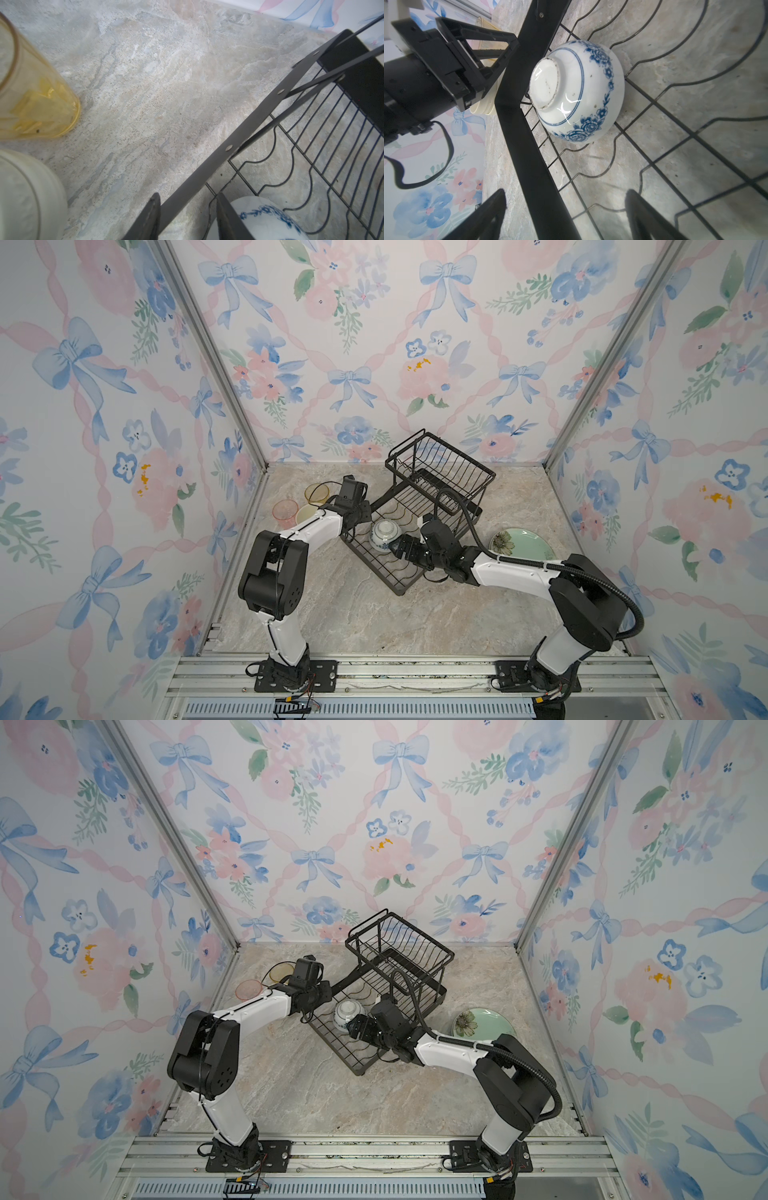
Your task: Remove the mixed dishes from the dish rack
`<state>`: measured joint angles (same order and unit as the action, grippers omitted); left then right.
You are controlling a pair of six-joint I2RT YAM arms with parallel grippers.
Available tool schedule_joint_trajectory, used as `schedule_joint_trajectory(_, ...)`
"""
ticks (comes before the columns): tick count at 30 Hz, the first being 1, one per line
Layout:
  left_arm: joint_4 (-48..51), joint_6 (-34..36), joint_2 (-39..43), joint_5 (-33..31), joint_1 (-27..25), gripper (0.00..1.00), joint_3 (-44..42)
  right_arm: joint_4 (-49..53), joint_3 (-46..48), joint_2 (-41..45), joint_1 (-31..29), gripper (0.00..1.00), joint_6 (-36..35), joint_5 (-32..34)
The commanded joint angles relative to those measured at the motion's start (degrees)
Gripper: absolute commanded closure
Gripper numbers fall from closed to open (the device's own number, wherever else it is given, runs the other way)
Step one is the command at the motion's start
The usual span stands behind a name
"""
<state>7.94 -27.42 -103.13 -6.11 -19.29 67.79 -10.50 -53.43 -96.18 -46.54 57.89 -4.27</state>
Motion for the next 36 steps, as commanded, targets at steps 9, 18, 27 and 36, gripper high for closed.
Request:
schedule_joint_trajectory(9, 5.99, -1.78, -0.44, 8.86, -0.58, 0.68, -4.49, -7.94, 0.08, -5.17, 1.11, 0.06, 1.54, 1.04)
schedule_joint_trajectory(18, 5.80, -2.69, -0.40, 12.40, -0.81, 0.72, -5.67, -9.04, 1.73, -6.20, 1.72, 0.06, 1.67, 2.51)
schedule_joint_trajectory(27, 5.59, -4.02, 0.61, 15.80, -1.97, 0.73, -7.64, -14.50, 2.89, -6.98, 2.37, 0.08, 2.12, 0.46)
schedule_joint_trajectory(36, 5.73, -4.40, 3.73, 14.95, -2.01, 0.74, -11.08, -4.87, 1.04, -3.27, 2.63, 0.12, -0.97, 1.83)
